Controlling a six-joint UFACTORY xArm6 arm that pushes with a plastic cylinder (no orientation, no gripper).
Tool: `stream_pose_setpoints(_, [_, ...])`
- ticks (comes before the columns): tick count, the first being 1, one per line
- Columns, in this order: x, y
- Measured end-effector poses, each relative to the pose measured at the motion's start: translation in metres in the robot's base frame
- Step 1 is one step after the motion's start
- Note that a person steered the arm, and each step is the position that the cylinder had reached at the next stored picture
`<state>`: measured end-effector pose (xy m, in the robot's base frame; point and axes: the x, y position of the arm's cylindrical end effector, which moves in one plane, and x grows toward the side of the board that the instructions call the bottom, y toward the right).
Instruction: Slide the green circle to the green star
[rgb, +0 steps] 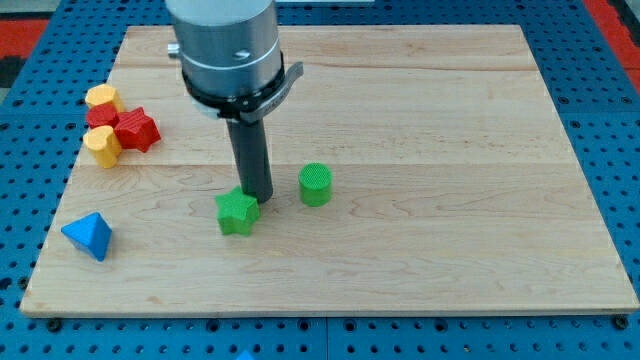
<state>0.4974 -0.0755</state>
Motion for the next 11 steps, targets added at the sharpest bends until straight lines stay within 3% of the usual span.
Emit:
stream_pose_setpoints(1, [0.03, 0.016])
stream_pose_setpoints(3, [0.045, -0.112])
stream_pose_setpoints(4, [0.031, -0.03])
stream_pose_setpoints(5, [0.017, 0.09])
stream_pose_setpoints(6, [-0.004, 0.143])
stream_pose_setpoints(7, [-0.028, 0.103])
stream_pose_setpoints(9, [0.025, -0.072])
stream_pose_setpoints(11, [-0.047, -0.013])
